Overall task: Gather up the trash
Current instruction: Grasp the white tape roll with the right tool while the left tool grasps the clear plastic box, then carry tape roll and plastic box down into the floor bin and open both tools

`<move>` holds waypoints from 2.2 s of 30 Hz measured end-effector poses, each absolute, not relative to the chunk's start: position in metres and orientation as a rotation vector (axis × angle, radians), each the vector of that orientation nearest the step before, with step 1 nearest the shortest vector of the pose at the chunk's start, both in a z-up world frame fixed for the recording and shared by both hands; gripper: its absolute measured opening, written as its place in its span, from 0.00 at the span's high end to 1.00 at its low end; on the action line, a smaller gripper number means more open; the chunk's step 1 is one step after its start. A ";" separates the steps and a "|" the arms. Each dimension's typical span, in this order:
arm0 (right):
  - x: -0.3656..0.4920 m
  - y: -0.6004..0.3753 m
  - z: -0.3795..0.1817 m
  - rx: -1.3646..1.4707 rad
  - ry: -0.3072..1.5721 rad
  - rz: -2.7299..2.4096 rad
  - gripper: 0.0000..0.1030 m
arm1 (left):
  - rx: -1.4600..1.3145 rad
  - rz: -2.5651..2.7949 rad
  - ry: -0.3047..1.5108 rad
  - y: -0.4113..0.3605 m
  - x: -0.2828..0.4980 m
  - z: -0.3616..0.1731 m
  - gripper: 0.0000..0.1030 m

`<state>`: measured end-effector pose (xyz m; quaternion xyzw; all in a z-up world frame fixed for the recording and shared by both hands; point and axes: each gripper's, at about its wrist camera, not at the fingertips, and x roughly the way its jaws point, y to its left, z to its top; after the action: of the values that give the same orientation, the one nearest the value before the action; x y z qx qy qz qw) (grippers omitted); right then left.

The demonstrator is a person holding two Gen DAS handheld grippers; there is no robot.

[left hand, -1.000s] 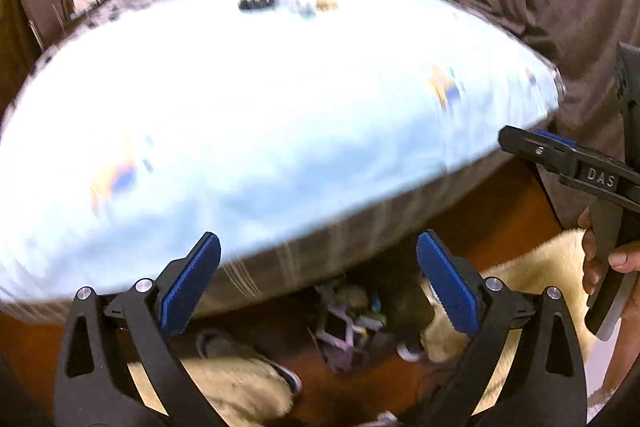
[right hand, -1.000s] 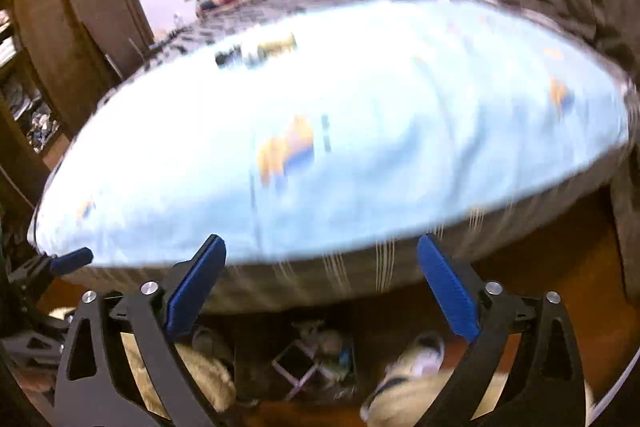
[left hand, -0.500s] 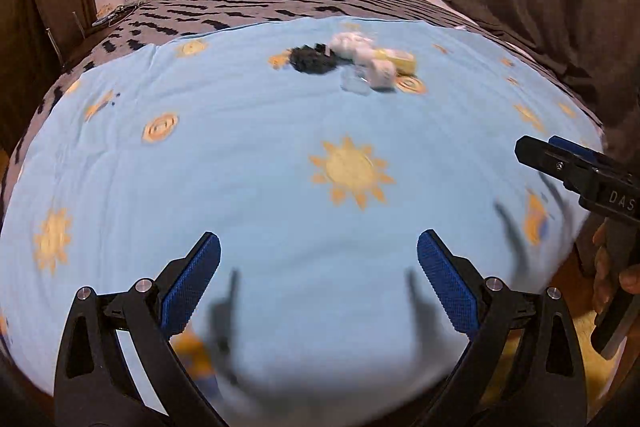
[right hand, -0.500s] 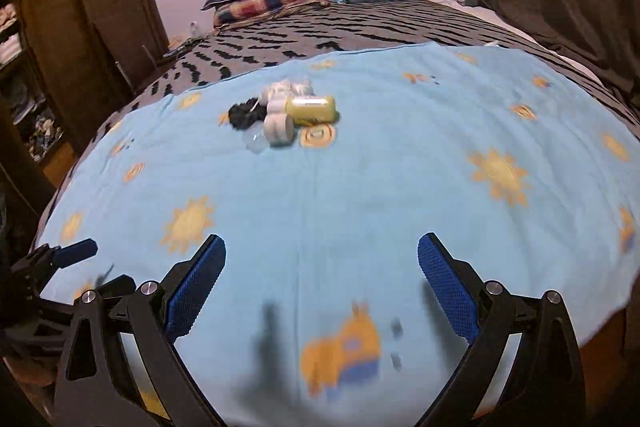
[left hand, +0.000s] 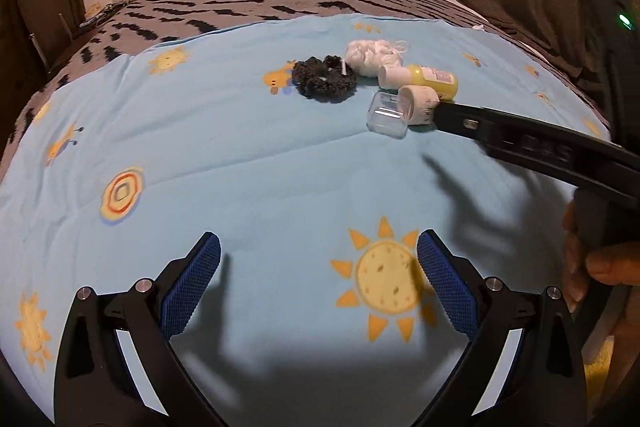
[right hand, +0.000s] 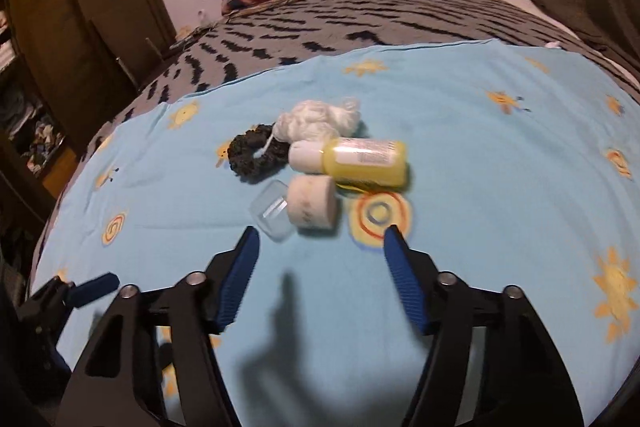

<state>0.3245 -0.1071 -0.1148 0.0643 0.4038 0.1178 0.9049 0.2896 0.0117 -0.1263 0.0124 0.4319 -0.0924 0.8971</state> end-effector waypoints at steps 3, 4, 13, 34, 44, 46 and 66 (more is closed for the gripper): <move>0.337 -0.100 -0.120 0.134 0.850 0.248 0.50 | 0.030 -0.202 0.893 0.007 0.296 -0.126 0.10; 0.341 -0.100 -0.121 0.135 0.853 0.252 0.51 | 0.033 -0.207 0.890 0.006 0.300 -0.125 0.10; 0.355 -0.100 -0.119 0.125 0.851 0.267 0.74 | 0.027 -0.250 0.896 -0.007 0.322 -0.129 0.12; 0.345 -0.155 -0.110 0.163 0.834 0.226 0.74 | 0.007 -0.320 0.922 -0.042 0.387 -0.138 0.65; 0.295 -0.157 -0.095 0.161 0.799 0.235 0.75 | -0.020 -0.308 0.887 -0.031 0.329 -0.116 0.68; 0.278 -0.157 -0.089 0.152 0.787 0.233 0.75 | -0.019 -0.303 0.868 -0.028 0.303 -0.107 0.68; 0.075 -0.178 -0.114 0.135 0.820 0.245 0.74 | -0.008 -0.339 0.792 -0.019 0.081 -0.111 0.68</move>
<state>0.0752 -0.1777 -0.1143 0.0656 0.3975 0.1185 0.9076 0.0808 -0.0194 -0.1114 -0.0040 0.3840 -0.1644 0.9086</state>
